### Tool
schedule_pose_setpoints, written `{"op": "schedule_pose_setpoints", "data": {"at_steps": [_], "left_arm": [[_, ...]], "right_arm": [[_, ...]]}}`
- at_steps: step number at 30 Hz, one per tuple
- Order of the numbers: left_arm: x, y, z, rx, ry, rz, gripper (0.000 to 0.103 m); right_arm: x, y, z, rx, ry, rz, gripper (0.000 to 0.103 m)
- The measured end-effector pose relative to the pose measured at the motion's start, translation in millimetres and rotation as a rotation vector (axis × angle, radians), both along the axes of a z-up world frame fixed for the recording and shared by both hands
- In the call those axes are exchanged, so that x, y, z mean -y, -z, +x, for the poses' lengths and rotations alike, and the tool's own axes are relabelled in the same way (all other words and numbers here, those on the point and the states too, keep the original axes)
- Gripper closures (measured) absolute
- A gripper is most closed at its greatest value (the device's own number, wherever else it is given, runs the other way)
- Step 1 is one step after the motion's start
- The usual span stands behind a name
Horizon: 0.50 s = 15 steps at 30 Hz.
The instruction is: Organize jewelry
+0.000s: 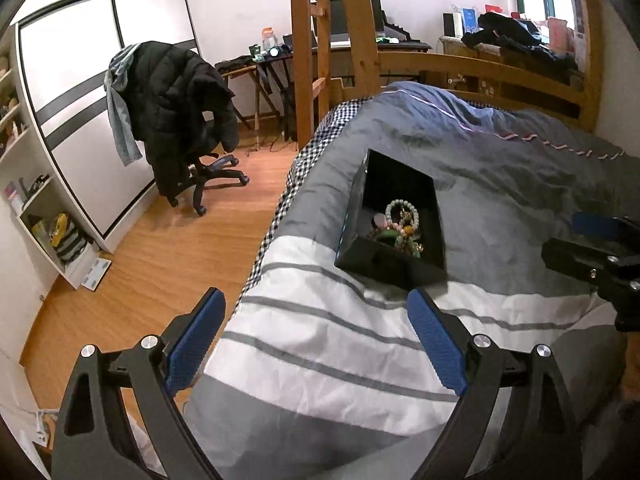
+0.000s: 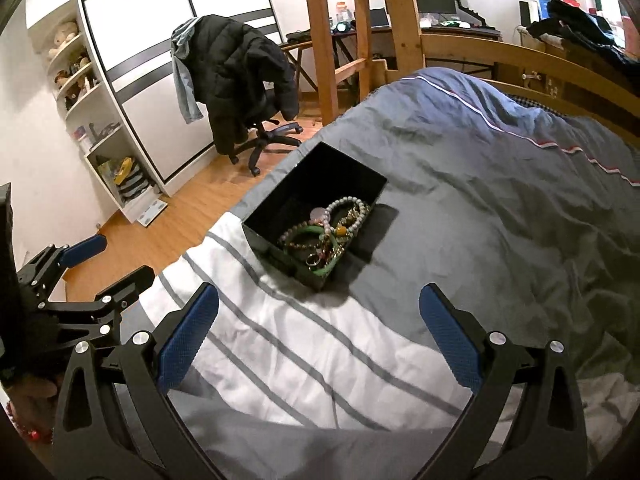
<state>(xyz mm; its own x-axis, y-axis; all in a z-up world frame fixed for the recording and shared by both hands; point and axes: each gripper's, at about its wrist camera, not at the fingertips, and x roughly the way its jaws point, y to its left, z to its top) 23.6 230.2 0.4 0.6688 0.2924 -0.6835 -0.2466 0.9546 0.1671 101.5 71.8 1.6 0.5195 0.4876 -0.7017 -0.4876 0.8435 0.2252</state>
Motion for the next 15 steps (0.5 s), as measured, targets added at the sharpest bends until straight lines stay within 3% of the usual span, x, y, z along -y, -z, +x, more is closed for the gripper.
{"op": "schedule_pose_setpoints", "data": {"at_steps": [15], "left_arm": [[14,2,-5,-0.017,0.020,0.001,0.012]], "right_arm": [[8,0,-11,0.005,0.016,0.001,0.004]]}}
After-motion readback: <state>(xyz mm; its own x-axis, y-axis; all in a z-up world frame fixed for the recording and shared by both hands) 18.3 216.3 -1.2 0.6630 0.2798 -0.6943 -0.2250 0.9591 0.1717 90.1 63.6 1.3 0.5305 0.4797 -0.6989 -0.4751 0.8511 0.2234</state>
